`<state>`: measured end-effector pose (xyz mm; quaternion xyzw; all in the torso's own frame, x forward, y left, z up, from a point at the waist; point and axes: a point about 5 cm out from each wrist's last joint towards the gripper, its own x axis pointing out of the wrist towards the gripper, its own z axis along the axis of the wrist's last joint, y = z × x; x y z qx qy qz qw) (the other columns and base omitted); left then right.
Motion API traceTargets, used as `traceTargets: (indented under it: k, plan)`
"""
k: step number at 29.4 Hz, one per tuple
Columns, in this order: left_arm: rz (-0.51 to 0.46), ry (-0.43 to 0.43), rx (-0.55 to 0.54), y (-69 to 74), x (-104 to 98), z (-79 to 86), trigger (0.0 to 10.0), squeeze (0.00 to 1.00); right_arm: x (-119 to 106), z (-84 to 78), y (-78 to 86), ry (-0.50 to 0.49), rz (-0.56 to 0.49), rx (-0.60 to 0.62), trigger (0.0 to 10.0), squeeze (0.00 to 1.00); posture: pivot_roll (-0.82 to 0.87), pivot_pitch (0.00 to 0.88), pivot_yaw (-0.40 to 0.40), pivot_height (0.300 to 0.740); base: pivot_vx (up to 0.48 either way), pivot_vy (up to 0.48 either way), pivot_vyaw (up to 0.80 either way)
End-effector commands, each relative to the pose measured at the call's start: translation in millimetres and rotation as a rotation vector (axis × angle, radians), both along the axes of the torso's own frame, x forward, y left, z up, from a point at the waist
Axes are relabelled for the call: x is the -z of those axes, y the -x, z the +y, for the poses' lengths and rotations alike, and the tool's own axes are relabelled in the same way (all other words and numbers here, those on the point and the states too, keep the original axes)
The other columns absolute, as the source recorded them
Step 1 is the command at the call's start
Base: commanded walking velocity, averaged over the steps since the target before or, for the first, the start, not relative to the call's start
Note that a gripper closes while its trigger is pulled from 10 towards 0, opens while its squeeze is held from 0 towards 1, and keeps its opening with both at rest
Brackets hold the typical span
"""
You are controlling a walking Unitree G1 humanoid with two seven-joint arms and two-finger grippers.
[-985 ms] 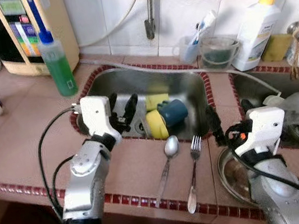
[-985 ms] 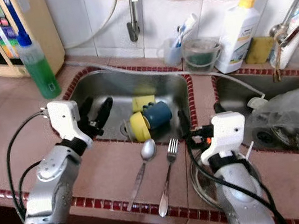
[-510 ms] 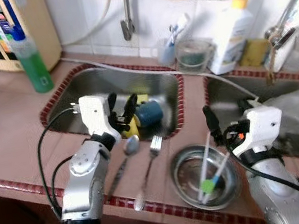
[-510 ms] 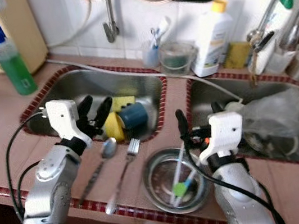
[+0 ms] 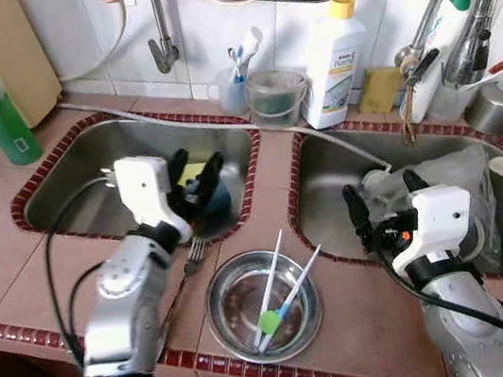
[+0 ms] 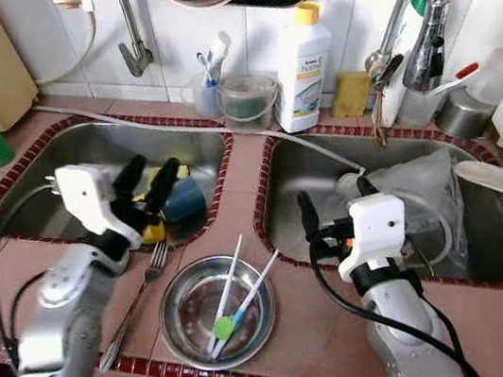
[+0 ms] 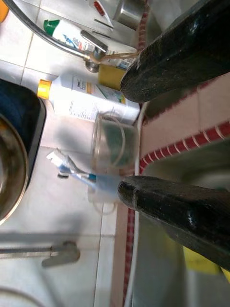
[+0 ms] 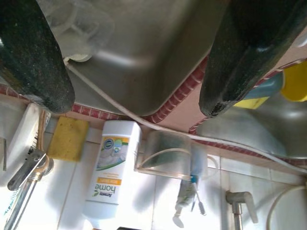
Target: Kitchen organization
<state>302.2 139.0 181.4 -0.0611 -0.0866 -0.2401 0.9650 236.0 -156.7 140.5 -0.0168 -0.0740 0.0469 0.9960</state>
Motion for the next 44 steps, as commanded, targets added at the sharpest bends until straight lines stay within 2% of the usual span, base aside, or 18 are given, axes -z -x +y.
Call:
traceTargets:
  k: [1, 3, 6, 7, 8, 12, 15, 19, 20, 21, 23, 25, 30, 38, 44]
  plan:
    - [0.021, -0.023, 0.038, 6.9, -2, -1.2, 10.0, 0.0, -6, -4.8, 5.0, 0.015, -0.033, 0.003, 10.0, 0.0, -0.04, 0.033, -0.044, 0.731, 0.0, 0.0, 0.0]
    - [0.022, -0.054, 0.067, 14.2, -3, -0.8, 10.0, 0.0, -6, -8.0, 8.4, 0.025, -0.031, 0.006, 10.0, 0.0, -0.04, 0.039, -0.045, 0.731, 0.0, 0.0, 0.0]
    - [-0.022, -0.145, 0.091, 24.7, -5, 0.9, 10.0, 0.0, -7, -10.7, 13.5, 0.032, -0.034, 0.001, 10.0, 0.0, -0.04, 0.044, -0.045, 0.731, 0.0, 0.0, 0.0]
    - [-0.022, -0.145, 0.091, 24.7, -5, 0.9, 10.0, 0.0, -7, -10.7, 13.5, 0.032, -0.034, 0.001, 10.0, 0.0, -0.04, 0.044, -0.045, 0.731, 0.0, 0.0, 0.0]
    - [-0.038, -0.175, 0.131, 32.6, -8, 2.3, 10.0, 0.0, -7, -11.5, 17.4, 0.038, -0.033, -0.009, 10.0, 0.0, -0.04, 0.049, -0.046, 0.731, 0.0, 0.0, 0.0]
    - [0.005, -0.175, 0.202, 42.2, -8, 2.2, 10.0, 0.0, -7, -11.2, 24.4, 0.054, -0.028, -0.045, 10.0, 0.0, -0.03, 0.053, -0.047, 0.731, 0.0, 0.0, 0.0]
    - [-0.001, -0.191, 0.214, 46.7, -9, 0.6, 10.0, 0.0, -5, -13.5, 25.3, 0.066, -0.024, -0.045, 10.0, 0.0, -0.03, 0.055, -0.047, 0.731, 0.0, 0.0, 0.0]
    - [0.015, -0.183, 0.133, 40.2, 0, 2.3, 10.0, 0.0, -8, -16.0, 19.6, 0.065, -0.038, -0.013, 10.0, 0.0, -0.03, 0.055, -0.047, 0.731, 0.0, 0.0, 0.0]
    - [0.033, -0.154, 0.095, 36.1, 1, 4.2, 10.0, 0.0, -11, -15.0, 17.8, 0.058, -0.05, -0.008, 10.0, 0.0, -0.04, 0.055, -0.044, 0.731, 0.0, 0.0, 0.0]
    - [0.069, -0.083, 0.078, 32.5, 2, 5.9, 10.0, 0.0, -13, -13.9, 15.9, 0.046, -0.063, -0.006, 10.0, 0.0, -0.04, 0.054, -0.044, 0.731, 0.0, 0.0, 0.0]
    - [0.055, -0.058, 0.038, 30.0, 1, 9.3, 10.0, 0.0, -15, -14.1, 14.1, 0.037, -0.075, 0.009, 10.0, 0.0, -0.04, 0.053, -0.043, 0.731, 0.0, 0.0, 0.0]
    - [0.037, -0.069, 0.005, 29.5, 0, 12.4, 10.0, 0.0, -16, -14.8, 12.3, 0.041, -0.084, 0.019, 10.0, 0.0, -0.04, 0.053, -0.046, 0.731, 0.0, 0.0, 0.0]
    - [0.059, -0.065, -0.005, 29.0, 5, 13.5, 10.0, 0.0, -18, -15.8, 9.0, 0.036, -0.09, 0.018, 10.0, 0.0, -0.04, 0.052, -0.047, 0.731, 0.0, 0.0, 0.0]
    - [0.0, -0.11, -0.007, 29.1, 1, 11.3, 10.0, 0.0, -18, -16.7, 6.1, 0.042, -0.093, 0.016, 10.0, 0.0, -0.04, 0.05, -0.049, 0.731, 0.0, 0.0, 0.0]
    - [0.001, -0.093, 0.019, 30.5, 2, 8.9, 10.0, 0.0, -17, -15.4, 6.1, 0.04, -0.09, 0.015, 10.0, 0.0, -0.04, 0.052, -0.047, 0.731, 0.0, -0.125, 0.0]
